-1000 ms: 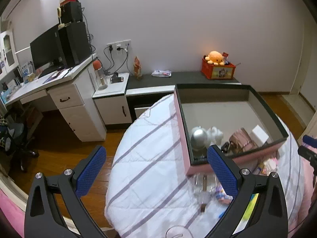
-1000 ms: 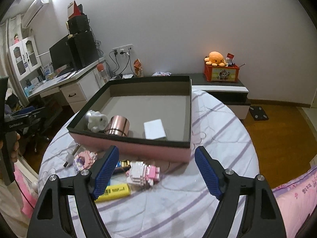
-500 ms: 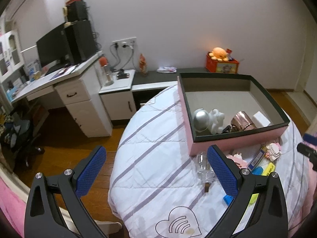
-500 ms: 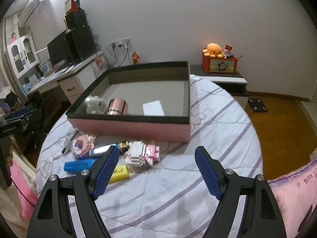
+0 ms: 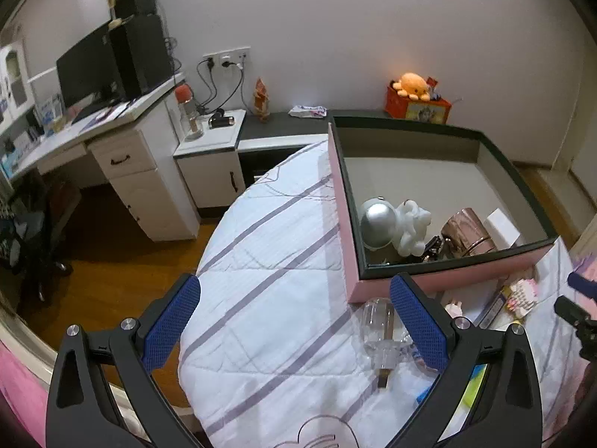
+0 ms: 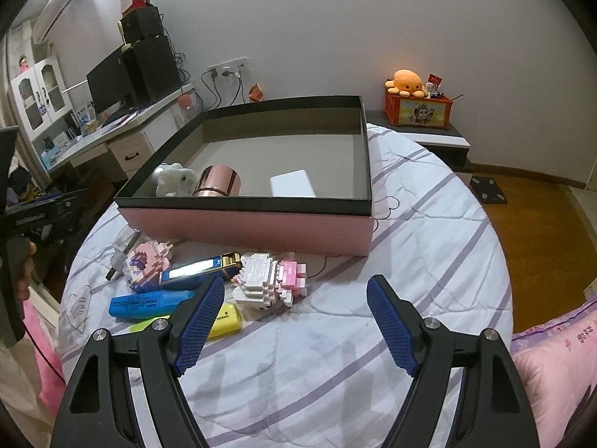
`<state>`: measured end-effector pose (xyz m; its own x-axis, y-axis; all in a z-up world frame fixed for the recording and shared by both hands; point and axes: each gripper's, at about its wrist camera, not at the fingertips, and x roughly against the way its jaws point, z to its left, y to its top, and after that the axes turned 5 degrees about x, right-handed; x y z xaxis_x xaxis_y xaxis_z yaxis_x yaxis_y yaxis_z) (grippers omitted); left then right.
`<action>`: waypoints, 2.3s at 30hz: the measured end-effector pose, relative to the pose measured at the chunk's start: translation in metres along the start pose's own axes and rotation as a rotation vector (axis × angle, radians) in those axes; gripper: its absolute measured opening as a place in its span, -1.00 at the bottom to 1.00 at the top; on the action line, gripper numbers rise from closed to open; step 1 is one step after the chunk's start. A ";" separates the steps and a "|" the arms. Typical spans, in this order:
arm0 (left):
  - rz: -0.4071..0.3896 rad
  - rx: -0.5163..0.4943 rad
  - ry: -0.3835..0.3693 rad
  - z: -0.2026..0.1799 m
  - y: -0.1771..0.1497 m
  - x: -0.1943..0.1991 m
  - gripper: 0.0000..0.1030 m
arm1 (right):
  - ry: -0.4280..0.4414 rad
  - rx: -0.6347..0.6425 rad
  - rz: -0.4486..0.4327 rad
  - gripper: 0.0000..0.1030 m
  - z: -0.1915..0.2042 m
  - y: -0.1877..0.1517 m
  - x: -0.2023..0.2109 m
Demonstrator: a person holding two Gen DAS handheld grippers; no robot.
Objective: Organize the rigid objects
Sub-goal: 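Withdraw both tools and approach the glass bottle and pixel-block toy, then grasp the clear glass bottle with the left tool while the right tool grasps the pink-white block toy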
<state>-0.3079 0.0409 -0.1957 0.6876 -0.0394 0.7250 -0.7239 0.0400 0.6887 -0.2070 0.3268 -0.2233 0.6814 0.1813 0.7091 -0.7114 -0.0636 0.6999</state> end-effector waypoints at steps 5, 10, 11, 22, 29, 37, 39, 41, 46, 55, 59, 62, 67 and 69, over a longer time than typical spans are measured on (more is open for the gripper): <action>0.019 -0.056 -0.012 -0.017 -0.004 -0.005 0.99 | 0.008 0.002 0.019 0.56 -0.002 0.001 -0.008; 0.035 -0.112 -0.042 -0.031 -0.021 -0.005 0.99 | 0.024 0.004 0.059 0.56 -0.001 -0.004 -0.026; 0.038 -0.123 -0.045 -0.032 -0.024 -0.005 0.99 | 0.027 0.003 0.067 0.56 -0.001 -0.005 -0.029; 0.096 -0.154 -0.033 -0.032 -0.045 -0.017 0.99 | 0.034 0.044 0.100 0.56 0.008 -0.001 -0.053; 0.132 -0.144 -0.034 -0.034 -0.050 -0.032 0.99 | -0.010 0.091 0.107 0.33 0.018 -0.003 -0.058; 0.148 -0.112 -0.021 -0.039 -0.053 -0.044 0.99 | -0.017 0.088 0.107 0.20 0.008 -0.008 -0.050; 0.149 -0.105 -0.008 -0.041 -0.054 -0.046 0.99 | -0.009 0.081 0.108 0.20 0.004 -0.010 -0.048; 0.151 -0.102 -0.002 -0.043 -0.053 -0.048 0.99 | 0.003 0.067 0.100 0.20 0.001 -0.012 -0.048; 0.152 -0.084 0.011 -0.048 -0.054 -0.053 0.99 | -0.008 0.081 0.103 0.21 0.004 -0.011 -0.050; 0.134 -0.045 -0.036 -0.048 -0.056 -0.057 0.99 | -0.026 0.115 0.115 0.37 0.012 -0.010 -0.054; 0.115 -0.049 -0.079 -0.049 -0.059 -0.052 0.81 | -0.042 0.146 0.126 0.47 0.018 -0.010 -0.057; 0.111 -0.070 -0.102 -0.054 -0.059 -0.050 0.56 | -0.040 0.144 0.128 0.50 0.016 -0.009 -0.058; 0.109 -0.086 -0.100 -0.059 -0.059 -0.051 0.57 | -0.047 0.159 0.136 0.60 0.019 -0.010 -0.060; 0.118 -0.058 -0.104 -0.055 -0.059 -0.054 0.72 | -0.050 0.159 0.138 0.63 0.019 -0.010 -0.060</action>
<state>-0.2995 0.0958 -0.2753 0.5866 -0.1342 0.7987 -0.7925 0.1078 0.6002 -0.2371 0.2983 -0.2712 0.5902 0.1111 0.7996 -0.7650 -0.2394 0.5979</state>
